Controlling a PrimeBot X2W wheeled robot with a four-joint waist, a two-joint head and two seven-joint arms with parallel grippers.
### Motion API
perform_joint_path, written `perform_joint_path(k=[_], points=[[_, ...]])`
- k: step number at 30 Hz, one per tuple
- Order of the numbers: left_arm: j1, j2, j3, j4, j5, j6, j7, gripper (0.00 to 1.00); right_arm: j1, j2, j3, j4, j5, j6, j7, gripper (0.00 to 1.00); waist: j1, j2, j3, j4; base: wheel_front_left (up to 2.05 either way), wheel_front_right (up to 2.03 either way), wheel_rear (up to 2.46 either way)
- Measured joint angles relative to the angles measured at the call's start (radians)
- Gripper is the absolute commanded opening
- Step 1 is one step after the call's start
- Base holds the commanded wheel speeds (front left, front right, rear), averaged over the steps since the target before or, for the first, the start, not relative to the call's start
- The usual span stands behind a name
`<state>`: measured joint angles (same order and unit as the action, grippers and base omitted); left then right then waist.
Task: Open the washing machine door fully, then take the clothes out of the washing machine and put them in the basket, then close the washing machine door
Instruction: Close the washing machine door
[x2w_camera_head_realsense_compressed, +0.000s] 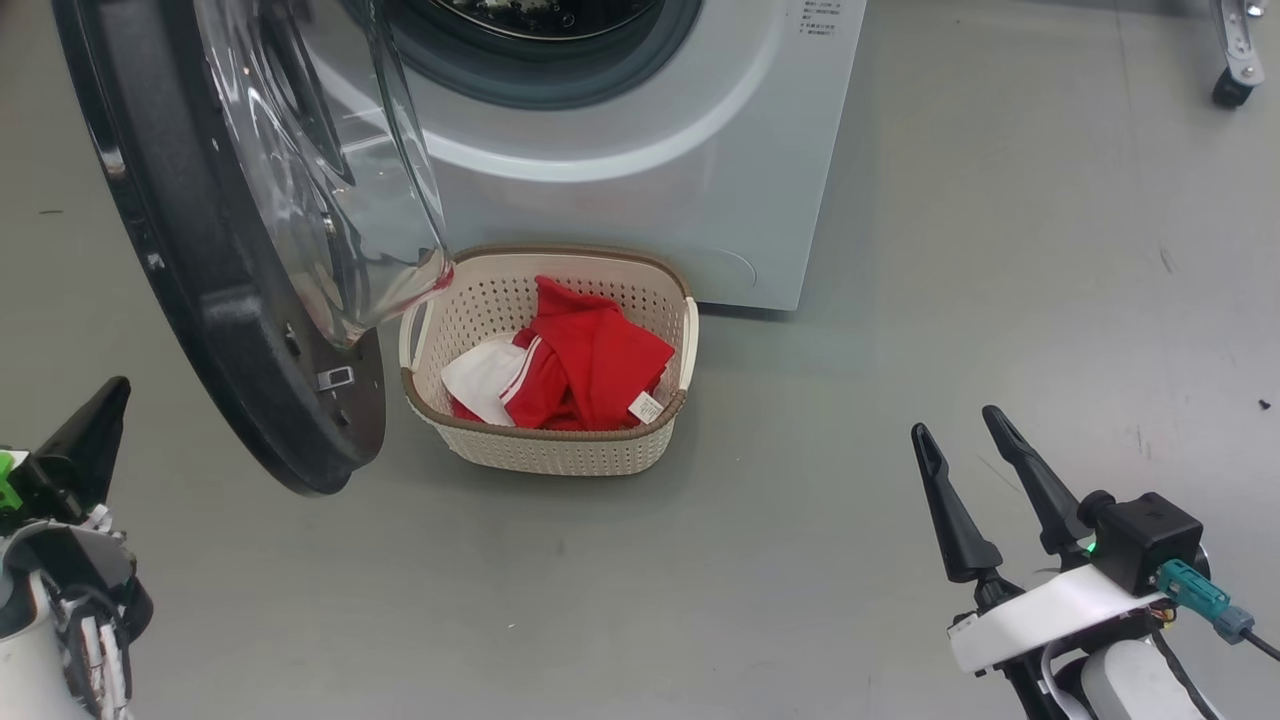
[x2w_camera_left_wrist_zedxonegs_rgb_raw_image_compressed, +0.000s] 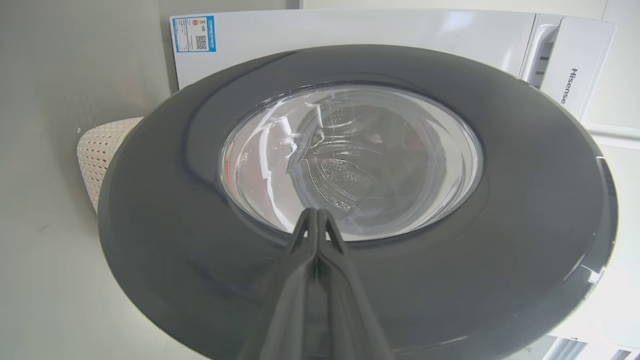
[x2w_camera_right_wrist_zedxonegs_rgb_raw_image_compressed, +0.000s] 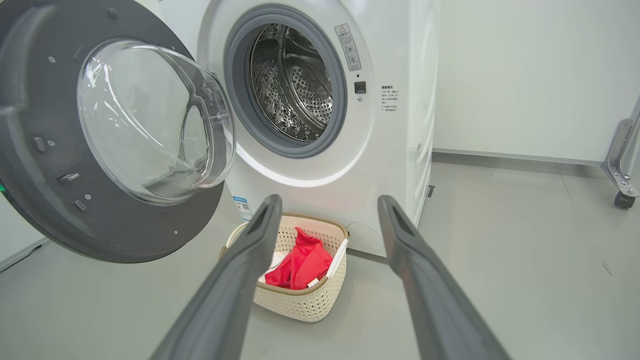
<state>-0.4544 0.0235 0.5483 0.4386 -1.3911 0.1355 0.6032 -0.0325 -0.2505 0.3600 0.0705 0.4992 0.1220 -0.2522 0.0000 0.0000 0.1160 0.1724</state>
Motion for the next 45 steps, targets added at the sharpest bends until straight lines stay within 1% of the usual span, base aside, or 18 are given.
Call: perform_joint_path(k=[11,20,23,27,30,45], points=[[-0.033,-0.003,-0.023,0.040,-0.017,0.000,0.073,0.00,0.000,0.006,0.000,0.004,0.000,0.000,0.000,1.00,0.0000,0.0000,-0.006,-0.014,0.00,0.00,0.00],[-0.044,-0.005,-0.037,0.069,-0.026,0.000,0.105,0.00,0.000,0.022,-0.001,0.009,0.000,0.000,0.000,1.00,0.0000,0.0000,-0.014,-0.028,0.00,0.00,0.00],[-0.059,-0.006,-0.030,0.070,-0.066,0.000,0.113,0.00,0.000,0.023,-0.001,0.012,0.000,0.000,0.000,1.00,0.0000,0.0000,-0.017,-0.032,0.00,0.00,0.00],[-0.069,-0.006,-0.034,0.084,-0.076,0.000,0.118,0.00,0.000,0.026,-0.001,0.015,0.000,0.000,0.000,1.00,0.0000,0.0000,-0.022,-0.039,0.00,0.00,0.00],[-0.069,-0.006,-0.042,0.103,-0.109,0.000,0.126,0.00,0.000,0.028,-0.001,0.016,0.000,0.000,0.000,1.00,0.0000,0.0000,-0.023,-0.044,0.00,0.00,0.00],[-0.069,-0.005,-0.140,0.140,-0.220,0.000,0.134,0.00,0.000,0.029,-0.001,0.023,0.000,0.000,0.000,1.00,0.0000,0.0000,-0.033,-0.067,0.00,0.00,0.00]])
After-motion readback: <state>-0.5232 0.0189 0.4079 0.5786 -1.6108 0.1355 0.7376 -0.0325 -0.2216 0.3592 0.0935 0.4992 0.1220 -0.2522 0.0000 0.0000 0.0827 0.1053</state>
